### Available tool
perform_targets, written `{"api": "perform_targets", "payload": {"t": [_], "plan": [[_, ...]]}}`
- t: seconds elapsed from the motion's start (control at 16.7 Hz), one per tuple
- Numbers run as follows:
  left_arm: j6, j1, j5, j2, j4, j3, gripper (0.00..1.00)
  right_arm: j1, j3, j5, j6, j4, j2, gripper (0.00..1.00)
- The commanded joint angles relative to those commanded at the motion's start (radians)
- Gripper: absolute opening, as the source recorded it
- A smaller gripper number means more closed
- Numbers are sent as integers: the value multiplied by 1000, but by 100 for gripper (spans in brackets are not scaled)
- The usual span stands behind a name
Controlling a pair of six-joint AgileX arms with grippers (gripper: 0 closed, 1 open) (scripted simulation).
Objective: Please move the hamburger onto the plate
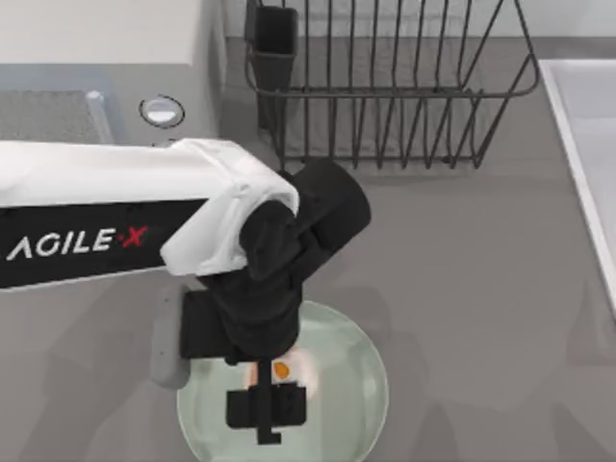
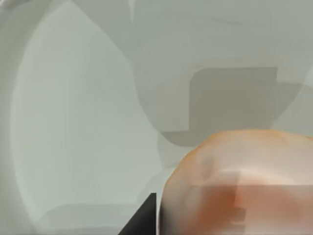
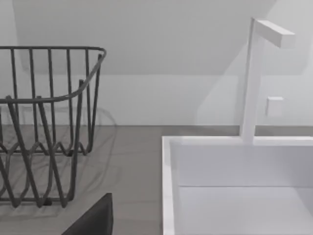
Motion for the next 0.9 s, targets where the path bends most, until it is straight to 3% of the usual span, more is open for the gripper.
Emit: {"api": "perform_targets", "payload": {"t": [0.12, 0.9], "plan": [[0, 0, 0, 0, 0, 0, 0, 0, 0, 0, 0, 0, 0, 100], [0, 0, 0, 0, 0, 0, 98, 0, 0, 0, 0, 0, 0, 100]]}}
